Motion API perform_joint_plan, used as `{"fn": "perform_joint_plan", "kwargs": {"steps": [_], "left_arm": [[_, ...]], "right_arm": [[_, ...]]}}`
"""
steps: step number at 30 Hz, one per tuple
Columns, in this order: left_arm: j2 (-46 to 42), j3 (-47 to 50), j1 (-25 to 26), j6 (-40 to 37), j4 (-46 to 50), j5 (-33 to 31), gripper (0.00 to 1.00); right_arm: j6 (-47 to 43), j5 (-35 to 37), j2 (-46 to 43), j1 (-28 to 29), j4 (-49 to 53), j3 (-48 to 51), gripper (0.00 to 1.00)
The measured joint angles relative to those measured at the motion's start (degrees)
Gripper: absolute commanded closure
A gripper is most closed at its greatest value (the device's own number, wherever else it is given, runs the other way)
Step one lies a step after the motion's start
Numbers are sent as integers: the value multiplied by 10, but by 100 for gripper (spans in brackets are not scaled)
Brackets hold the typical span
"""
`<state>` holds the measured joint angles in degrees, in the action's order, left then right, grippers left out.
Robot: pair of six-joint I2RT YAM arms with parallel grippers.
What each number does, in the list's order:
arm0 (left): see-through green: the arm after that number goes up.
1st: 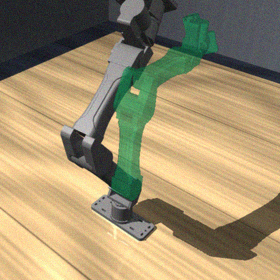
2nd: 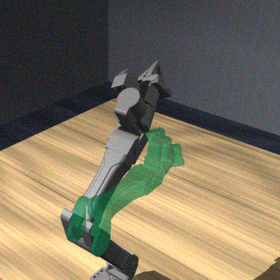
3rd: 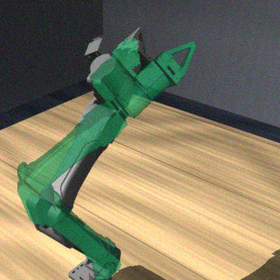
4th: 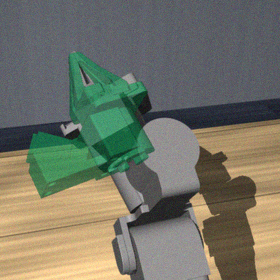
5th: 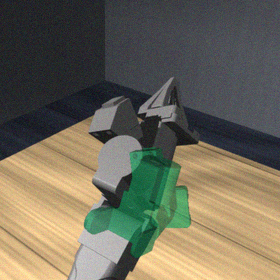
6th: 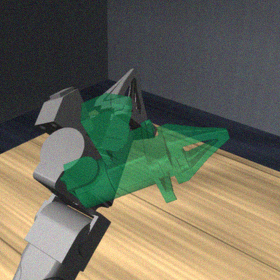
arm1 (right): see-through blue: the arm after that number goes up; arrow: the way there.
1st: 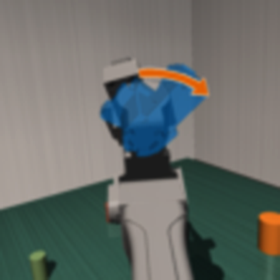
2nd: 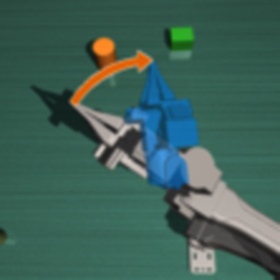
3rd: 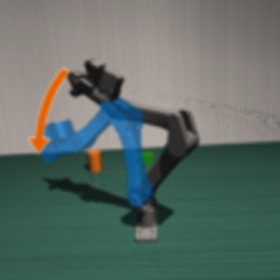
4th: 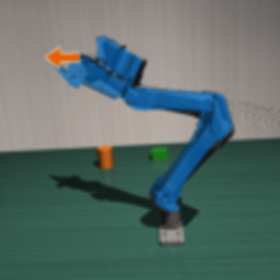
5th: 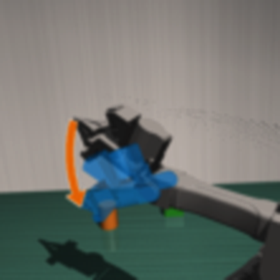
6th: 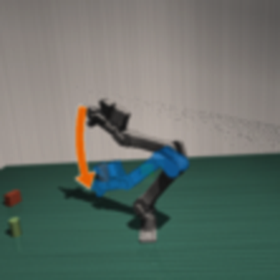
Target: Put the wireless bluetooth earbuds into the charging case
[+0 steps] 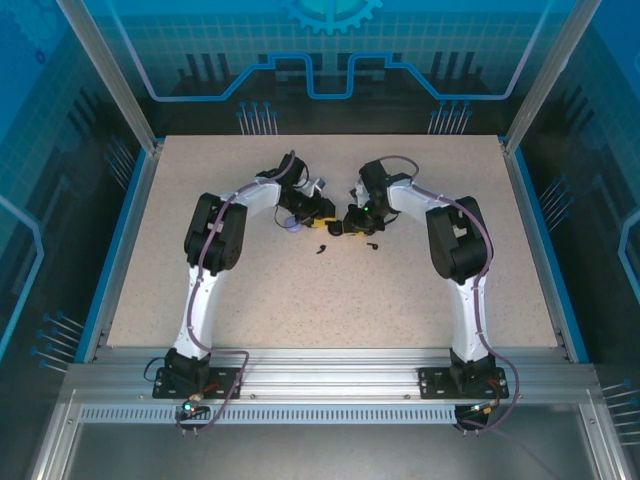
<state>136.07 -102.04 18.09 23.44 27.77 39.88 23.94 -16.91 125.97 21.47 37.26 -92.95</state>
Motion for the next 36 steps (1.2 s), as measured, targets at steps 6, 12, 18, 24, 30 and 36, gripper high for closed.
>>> {"fn": "perform_joint_plan", "kwargs": {"steps": [6, 12, 18, 24, 30, 36], "left_arm": [[-18, 30, 3, 0, -8, 0, 65], [-32, 52, 8, 0, -12, -1, 61], [-45, 67, 15, 3, -11, -2, 58], [-50, 67, 17, 5, -11, -2, 55], [-74, 85, 15, 13, -27, -2, 52], [-80, 96, 8, 29, -48, -1, 52]], "right_arm": [[0, 9, 2, 0, 10, -10, 76], [0, 16, 8, 0, 17, -24, 76], [0, 23, 9, 0, 20, -26, 76], [3, 37, 5, 0, 22, -25, 76], [7, 33, -36, -1, 14, 9, 72], [20, -9, -69, -9, -21, 53, 67]]}}
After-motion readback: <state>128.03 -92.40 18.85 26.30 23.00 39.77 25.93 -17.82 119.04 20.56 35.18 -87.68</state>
